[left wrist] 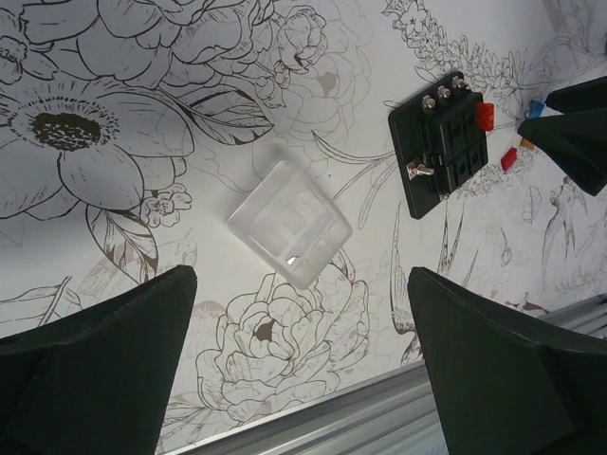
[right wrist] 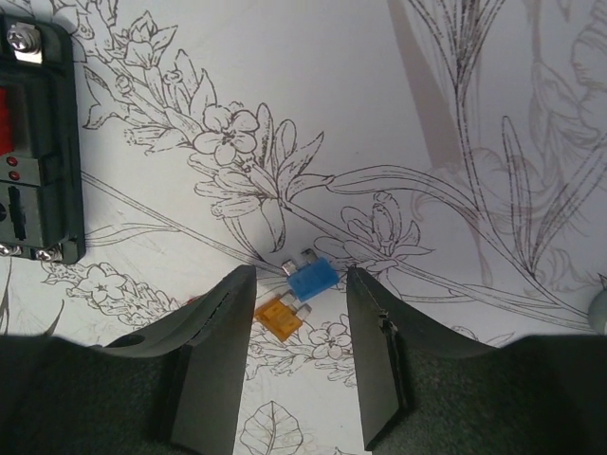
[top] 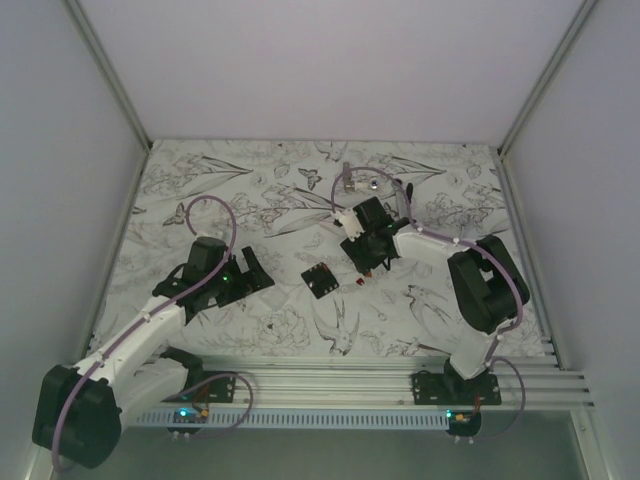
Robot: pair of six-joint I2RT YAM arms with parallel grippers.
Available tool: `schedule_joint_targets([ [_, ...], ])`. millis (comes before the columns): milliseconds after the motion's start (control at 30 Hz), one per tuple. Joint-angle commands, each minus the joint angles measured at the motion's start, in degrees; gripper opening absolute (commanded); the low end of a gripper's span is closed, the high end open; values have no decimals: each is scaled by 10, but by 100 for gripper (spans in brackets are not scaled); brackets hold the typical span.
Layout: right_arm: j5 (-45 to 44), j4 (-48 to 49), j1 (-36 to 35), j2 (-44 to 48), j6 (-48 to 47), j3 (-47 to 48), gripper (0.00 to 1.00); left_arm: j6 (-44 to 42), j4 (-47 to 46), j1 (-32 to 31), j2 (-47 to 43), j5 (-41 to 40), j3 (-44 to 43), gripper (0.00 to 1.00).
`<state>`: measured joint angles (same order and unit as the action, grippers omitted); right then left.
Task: Snap on the fuse box
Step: Pick up the fuse from the center of the board.
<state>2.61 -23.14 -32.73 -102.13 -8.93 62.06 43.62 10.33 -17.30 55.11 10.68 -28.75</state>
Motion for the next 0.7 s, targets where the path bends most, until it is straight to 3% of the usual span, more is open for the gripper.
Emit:
schedule_joint_targets([
  [0,19,0,6,-6,-13,16,50,-12,0,-3,1,8,-6,100],
  [667,13,-27,-1,17,32,-6,40,-12,-1,-4,11,8,-10,100],
])
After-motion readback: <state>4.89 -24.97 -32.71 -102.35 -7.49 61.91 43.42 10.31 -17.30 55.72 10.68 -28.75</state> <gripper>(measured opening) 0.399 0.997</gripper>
